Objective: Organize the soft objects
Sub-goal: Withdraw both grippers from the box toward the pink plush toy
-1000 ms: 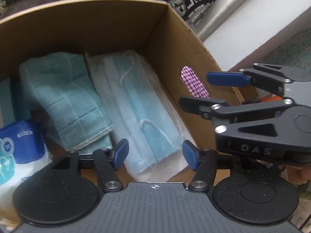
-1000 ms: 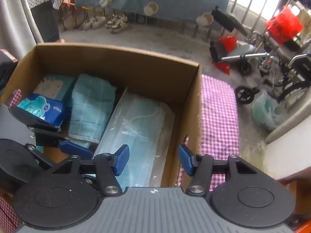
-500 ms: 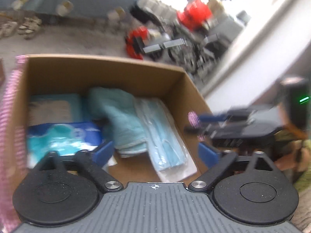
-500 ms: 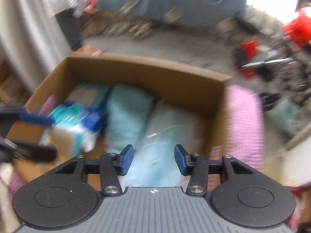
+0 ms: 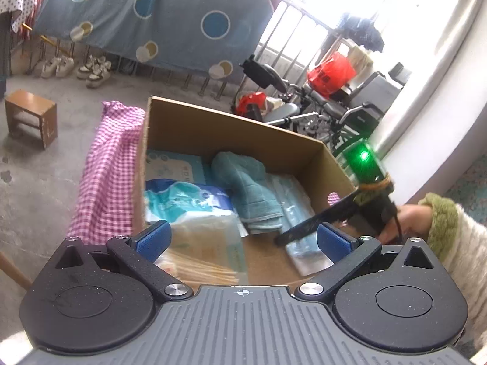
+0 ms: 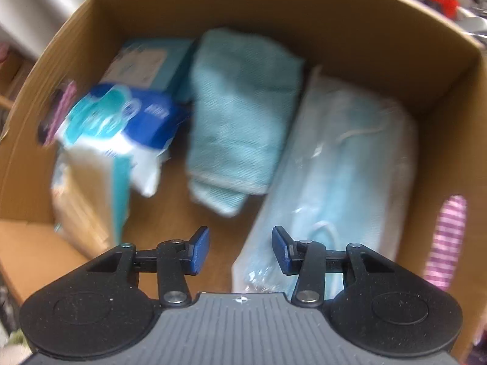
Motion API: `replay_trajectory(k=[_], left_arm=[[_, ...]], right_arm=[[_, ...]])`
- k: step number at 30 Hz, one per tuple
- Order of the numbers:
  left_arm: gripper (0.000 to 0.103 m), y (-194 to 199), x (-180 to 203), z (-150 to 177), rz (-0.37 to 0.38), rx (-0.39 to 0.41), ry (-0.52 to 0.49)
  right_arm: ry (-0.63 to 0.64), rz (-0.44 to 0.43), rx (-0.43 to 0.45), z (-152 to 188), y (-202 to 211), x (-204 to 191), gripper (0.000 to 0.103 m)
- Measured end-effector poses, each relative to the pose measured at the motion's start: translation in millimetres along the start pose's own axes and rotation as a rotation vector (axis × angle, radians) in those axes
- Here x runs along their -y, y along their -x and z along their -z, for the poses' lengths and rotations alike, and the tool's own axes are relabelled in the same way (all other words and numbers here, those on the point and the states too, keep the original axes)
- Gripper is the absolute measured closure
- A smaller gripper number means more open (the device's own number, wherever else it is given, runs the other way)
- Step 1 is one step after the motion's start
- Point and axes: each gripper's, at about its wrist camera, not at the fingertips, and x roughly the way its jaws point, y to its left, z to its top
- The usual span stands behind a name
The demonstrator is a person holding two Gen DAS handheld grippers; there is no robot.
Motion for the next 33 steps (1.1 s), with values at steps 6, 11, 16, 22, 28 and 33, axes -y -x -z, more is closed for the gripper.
replay_trajectory(k=[6, 11, 16, 22, 28, 33], left_arm=[[0.001, 7.5, -7.1, 9.9, -0.035, 0.011, -0.018], [0.001, 14.9, -11.1, 12.9, -0.033, 0.026, -0.010], [0.001, 19.7, -8.9, 19.2, -0.062, 0.035, -0.049], [0.001, 12.2, -2.5, 27.4, -0.088, 0.004, -0.080], [0.001, 14.6, 8.0, 34.6, -0.076, -0.008, -0.085], [0.001, 28.8, 14.7, 41.4, -0.093, 0.008, -0.105]], right_arm=[[-0.079, 0.005, 0.028, 7.0, 0.9, 10.2, 0.055], [-0.071, -0.015, 0.100, 7.3, 24.7, 2.8, 0.055], [-0.122, -0.111, 0.239, 34.3, 74.7, 2.6, 0.049], [-0.193, -0.119, 0.267, 85.1, 82.7, 7.1, 0.044], [-0.254, -0.148, 0.282, 108.7, 72.7, 3.1, 0.044], [-0.273, -0.170, 0.308, 110.6, 77.0, 5.1, 0.044]])
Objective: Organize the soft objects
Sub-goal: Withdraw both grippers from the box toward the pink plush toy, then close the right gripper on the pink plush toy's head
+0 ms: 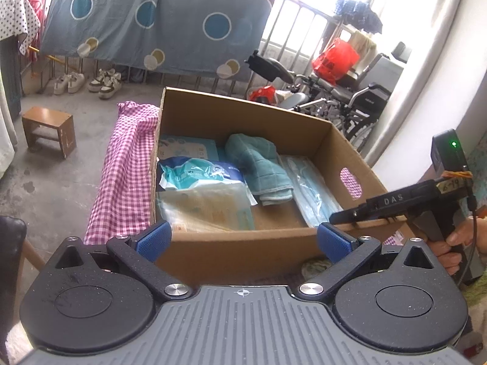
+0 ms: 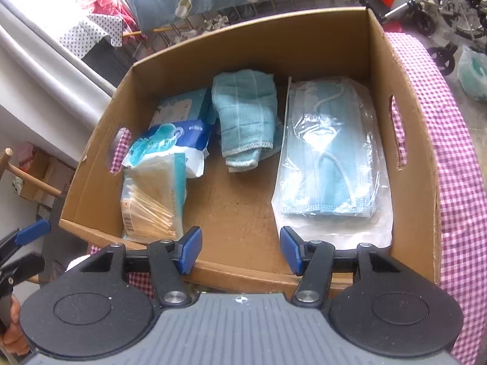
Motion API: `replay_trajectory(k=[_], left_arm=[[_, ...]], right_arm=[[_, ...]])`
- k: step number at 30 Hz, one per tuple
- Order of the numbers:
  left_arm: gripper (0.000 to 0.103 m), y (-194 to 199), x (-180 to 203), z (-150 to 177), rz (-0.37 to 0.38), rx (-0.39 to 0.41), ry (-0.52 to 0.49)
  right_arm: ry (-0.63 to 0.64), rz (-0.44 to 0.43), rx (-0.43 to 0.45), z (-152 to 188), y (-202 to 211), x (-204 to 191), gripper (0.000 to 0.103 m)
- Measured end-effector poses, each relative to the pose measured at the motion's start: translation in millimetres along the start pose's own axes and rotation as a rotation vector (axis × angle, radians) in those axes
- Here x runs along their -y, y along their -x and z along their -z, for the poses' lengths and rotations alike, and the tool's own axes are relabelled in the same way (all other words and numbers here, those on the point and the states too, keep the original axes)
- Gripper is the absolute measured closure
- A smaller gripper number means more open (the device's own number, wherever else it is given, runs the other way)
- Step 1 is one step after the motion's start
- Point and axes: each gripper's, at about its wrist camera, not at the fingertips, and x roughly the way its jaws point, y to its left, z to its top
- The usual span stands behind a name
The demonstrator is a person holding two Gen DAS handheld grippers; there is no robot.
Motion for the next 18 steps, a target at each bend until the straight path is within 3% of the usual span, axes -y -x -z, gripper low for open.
replay_trajectory(k=[6, 10, 12, 16, 18], left_arm=[[0.001, 12.6, 9.3, 5.8, 0.024, -0.003, -0.026], [0.001, 19.9, 16.6, 12.4, 0.092, -0.014, -0.035], [0.001, 20.0, 20.4, 16.0, 0.139, -0.033, -0.033], [0.001, 12.2, 35.9, 28.0, 0.255, -0.105, -0.052], [0.001, 3.5, 46.6, 37.7, 0.312, -0.164, -0.076]], right_arm=[[-0.006, -0.110, 0.198, 21.3, 60.9, -5.7, 0.044], [-0.009, -0.239, 0.306, 66.3, 116.3, -0.6, 0.026], [-0.016, -0.283, 0.343, 94.7, 137.2, 4.1, 0.023], [-0.070, -0.282, 0.383, 145.0, 149.2, 16.3, 0.011], [-0.129, -0.265, 0.389, 165.5, 143.5, 28.5, 0.011]])
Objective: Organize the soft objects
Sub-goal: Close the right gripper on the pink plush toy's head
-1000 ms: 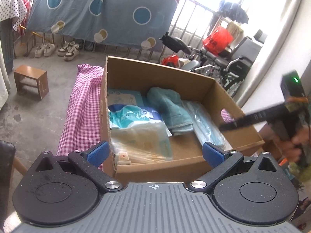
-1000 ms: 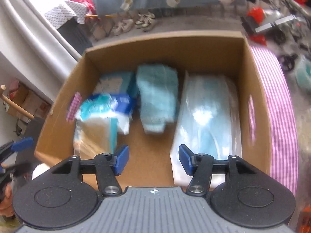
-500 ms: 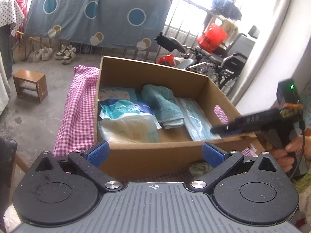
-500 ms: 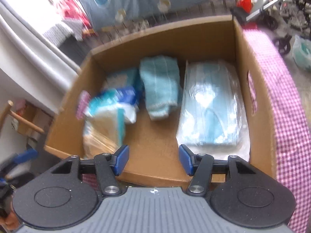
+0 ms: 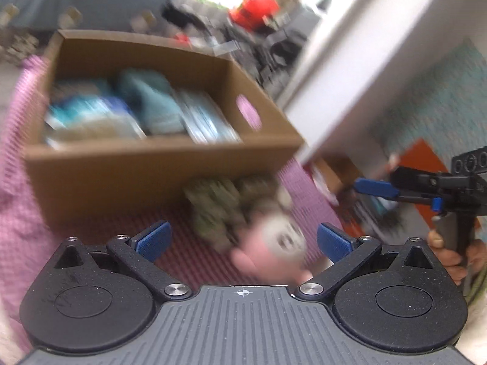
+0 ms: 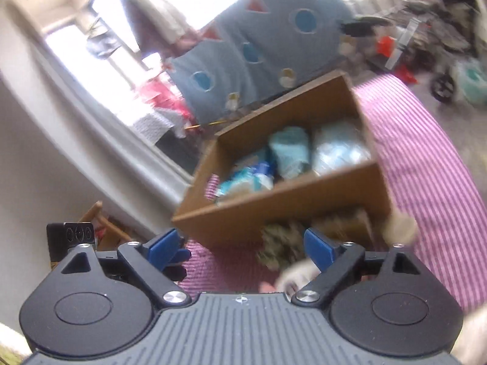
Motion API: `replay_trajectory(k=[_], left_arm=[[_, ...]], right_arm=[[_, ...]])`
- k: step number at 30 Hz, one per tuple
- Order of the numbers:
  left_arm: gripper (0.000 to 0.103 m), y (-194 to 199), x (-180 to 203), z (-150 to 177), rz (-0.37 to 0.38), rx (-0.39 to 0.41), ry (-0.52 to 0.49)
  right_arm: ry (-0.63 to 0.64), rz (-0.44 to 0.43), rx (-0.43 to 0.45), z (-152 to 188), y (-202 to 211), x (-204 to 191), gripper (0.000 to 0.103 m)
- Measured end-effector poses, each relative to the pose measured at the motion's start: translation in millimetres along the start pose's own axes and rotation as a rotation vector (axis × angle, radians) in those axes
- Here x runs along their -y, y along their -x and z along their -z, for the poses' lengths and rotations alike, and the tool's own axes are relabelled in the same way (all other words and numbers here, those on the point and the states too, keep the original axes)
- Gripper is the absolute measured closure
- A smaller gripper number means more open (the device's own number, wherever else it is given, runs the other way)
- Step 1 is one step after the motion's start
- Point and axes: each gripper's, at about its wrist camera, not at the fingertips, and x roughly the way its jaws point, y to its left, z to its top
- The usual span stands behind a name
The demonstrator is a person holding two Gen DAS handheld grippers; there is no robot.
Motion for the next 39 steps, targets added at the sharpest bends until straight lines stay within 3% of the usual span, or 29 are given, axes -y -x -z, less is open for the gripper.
replay_trajectory(k=[6, 11, 21, 23, 28, 39], left_arm=[[0.001, -56.7, 33.0, 29.4, 0.044, -0.195, -0.066], [0.001, -91.8, 46.9, 37.1, 0.019, -0.247, -0.113], [0.012, -133.2, 51.3, 38.1, -0.013, -0.315, -0.126], [0.019, -136.9, 50.9, 38.8, -0.005, -0.321, -0.122], [0.020, -144.1, 54.1, 39.3, 0.014, -0.328, -0.128], [0.020, -125.0, 68.4, 43.4, 0.057, -0.304, -0.148]], right_arm=[[-0.298, 0.049, -0.015, 38.5, -18.3, 69.3, 0.011], [-0.447, 0.011, -0.041, 47.1, -35.7, 103.4, 0.011], [-0.487, 0.006, -0.141, 53.3, -74.5, 118.1, 0.013], [-0.485, 0.016, -0.160, 55.6, -80.6, 116.7, 0.021], [-0.485, 0.020, -0.163, 59.1, -86.8, 111.2, 0.023], [-0.500, 0.006, -0.141, 65.6, -53.7, 100.8, 0.023]])
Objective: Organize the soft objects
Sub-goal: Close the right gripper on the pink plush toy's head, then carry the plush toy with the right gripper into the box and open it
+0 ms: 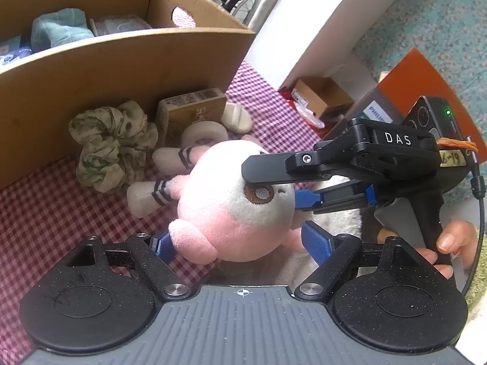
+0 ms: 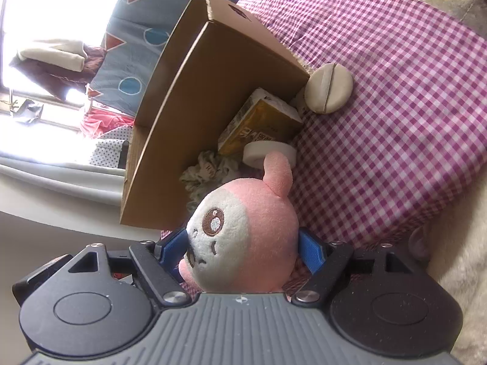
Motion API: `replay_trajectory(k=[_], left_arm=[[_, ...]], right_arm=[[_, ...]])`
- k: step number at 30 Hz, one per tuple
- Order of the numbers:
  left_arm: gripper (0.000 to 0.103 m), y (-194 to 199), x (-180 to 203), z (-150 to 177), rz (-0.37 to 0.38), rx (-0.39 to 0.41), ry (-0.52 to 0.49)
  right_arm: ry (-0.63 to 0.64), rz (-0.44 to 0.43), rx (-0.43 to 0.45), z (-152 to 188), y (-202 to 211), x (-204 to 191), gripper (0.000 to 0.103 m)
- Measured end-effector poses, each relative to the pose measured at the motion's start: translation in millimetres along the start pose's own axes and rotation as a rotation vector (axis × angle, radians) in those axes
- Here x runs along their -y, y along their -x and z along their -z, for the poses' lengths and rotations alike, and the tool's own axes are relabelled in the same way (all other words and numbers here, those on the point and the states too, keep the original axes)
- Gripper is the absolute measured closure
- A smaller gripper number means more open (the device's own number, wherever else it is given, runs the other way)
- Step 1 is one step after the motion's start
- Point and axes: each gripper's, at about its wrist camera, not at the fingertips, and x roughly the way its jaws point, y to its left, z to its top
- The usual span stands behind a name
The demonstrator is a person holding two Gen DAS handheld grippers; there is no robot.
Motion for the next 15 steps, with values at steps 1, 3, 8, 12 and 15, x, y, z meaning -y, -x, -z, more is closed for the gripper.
replay_trajectory(k=[1, 3, 8, 12, 15], left_arm=[[0.020, 3.3, 0.9, 1.4, 0.003, 0.004, 0.000], [0.020, 6.9, 4.1, 3.9, 0.008, 0.012, -0.006], [0.020, 24.0, 13.5, 11.1, 0.020, 0.048, -0.038], [0.020, 47.6, 22.8, 14.3, 0.025, 0.109, -0.073], [0.020, 69.1, 26.0, 11.9, 0.026, 0.168, -0.089]], right_arm=[[0.000, -0.002, 0.002, 2.6, 2.8, -0.5, 0.023], [0.003, -0.006, 0.009, 8.9, 11.0, -3.0, 0.023], [0.049, -0.014, 0.047, 25.5, 33.1, -21.4, 0.023], [0.142, -0.023, 0.093, 35.0, 51.1, -53.7, 0.022], [0.234, -0.034, 0.123, 34.7, 60.2, -84.2, 0.023]])
